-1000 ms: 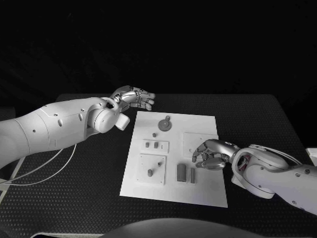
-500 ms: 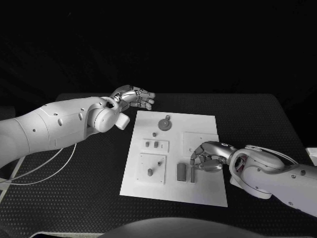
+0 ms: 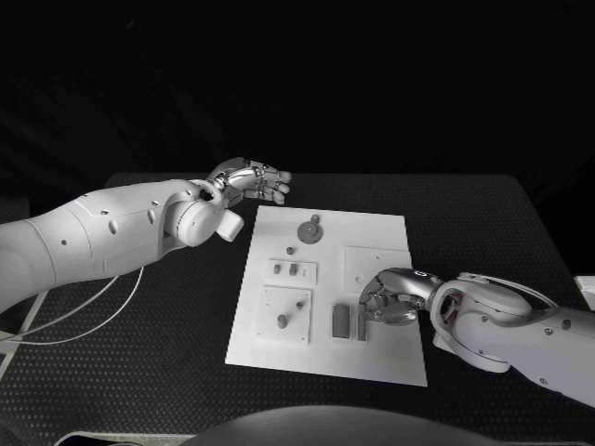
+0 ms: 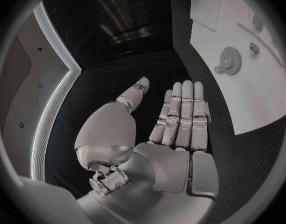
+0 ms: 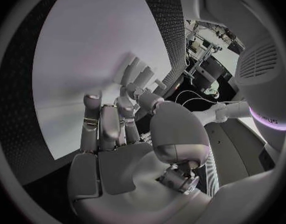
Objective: Assemble the parts on the task board
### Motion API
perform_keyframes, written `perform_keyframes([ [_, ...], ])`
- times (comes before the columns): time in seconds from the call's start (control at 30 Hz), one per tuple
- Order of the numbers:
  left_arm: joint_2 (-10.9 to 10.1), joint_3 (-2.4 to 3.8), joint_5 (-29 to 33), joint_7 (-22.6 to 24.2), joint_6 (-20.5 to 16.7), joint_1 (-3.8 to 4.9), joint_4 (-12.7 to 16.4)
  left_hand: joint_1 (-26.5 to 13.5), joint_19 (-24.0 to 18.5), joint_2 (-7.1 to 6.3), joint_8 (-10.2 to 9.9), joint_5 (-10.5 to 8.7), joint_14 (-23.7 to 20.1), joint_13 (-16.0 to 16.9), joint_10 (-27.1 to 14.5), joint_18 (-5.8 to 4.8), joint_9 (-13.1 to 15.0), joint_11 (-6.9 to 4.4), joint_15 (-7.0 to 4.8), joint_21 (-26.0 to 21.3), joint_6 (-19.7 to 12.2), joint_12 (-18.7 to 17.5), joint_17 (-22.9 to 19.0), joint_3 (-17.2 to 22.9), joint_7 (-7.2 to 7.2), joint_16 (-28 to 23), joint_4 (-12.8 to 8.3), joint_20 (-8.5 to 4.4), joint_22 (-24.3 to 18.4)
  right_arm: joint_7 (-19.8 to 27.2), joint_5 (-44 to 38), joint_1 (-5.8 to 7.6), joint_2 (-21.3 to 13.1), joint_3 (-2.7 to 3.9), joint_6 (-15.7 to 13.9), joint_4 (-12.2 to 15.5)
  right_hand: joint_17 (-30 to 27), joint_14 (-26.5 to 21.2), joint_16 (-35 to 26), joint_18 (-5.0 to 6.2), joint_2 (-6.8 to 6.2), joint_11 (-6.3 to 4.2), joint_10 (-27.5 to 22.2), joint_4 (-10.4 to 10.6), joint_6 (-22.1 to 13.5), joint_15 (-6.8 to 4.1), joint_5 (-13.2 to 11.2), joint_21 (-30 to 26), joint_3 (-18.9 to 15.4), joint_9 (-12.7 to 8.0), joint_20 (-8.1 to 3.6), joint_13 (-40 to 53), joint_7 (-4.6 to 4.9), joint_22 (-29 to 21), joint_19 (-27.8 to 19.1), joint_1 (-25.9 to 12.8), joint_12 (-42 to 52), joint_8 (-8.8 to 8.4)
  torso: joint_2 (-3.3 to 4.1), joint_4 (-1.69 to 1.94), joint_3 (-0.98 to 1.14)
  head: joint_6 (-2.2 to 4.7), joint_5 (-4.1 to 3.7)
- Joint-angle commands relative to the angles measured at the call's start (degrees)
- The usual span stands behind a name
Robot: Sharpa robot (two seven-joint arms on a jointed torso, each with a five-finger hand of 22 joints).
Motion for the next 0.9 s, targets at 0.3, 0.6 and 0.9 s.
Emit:
perform_keyframes([
  [0.3,0.01,0.04,0.26,0.39,0.83,0.04,0.09,-0.40,-0.52,0.10,0.21,-0.09,-0.03,-0.06,-0.20,-0.07,-0.07,-0.12,0.44,0.06,-0.35,-0.04,0.09,0.08,-0.01,-0.29,0.45,-0.02,-0.09,0.13,-1.53,-0.26,0.34,-0.08,1.98,-0.18,0.29,0.11,0.13,1.93,0.97,-0.60,0.00,0.14,1.05,-0.51,0.19,-0.04,0.15,-0.01,0.07,0.17,-0.17,1.04,-0.37,-0.44,0.61,0.72,0.01,-0.02,0.01,-0.17,0.07],
  [0.6,0.04,0.04,0.26,0.34,0.88,0.04,0.06,-0.41,-0.53,0.10,0.21,-0.09,-0.03,-0.06,-0.21,-0.07,-0.09,-0.12,0.44,0.06,-0.37,-0.05,0.14,0.10,-0.01,-0.32,0.48,-0.03,-0.10,-1.70,-6.06,-0.99,1.24,-0.08,-1.20,-0.44,0.76,0.46,0.34,1.93,0.51,-0.95,0.55,-0.51,2.15,-0.77,0.18,0.15,-0.03,0.20,-0.04,0.47,-0.56,1.07,-0.25,-0.44,1.19,1.48,0.01,-0.03,0.04,-0.25,0.09],
  [0.9,0.11,0.04,0.26,0.26,1.03,0.04,0.04,-0.41,-0.55,0.10,0.22,-0.09,-0.04,-0.07,-0.23,-0.07,-0.10,-0.12,0.44,0.05,-0.39,-0.05,0.17,0.11,0.00,-0.35,0.50,-0.02,-0.11,-2.88,-11.31,-2.06,1.98,-0.08,-1.44,-0.89,1.42,1.28,0.60,1.93,-1.32,-1.98,2.22,-1.70,4.51,-1.56,0.19,0.30,0.04,0.83,-0.38,1.32,-1.64,0.91,0.30,0.56,2.66,3.07,0.02,0.01,0.11,-0.35,0.19],
])
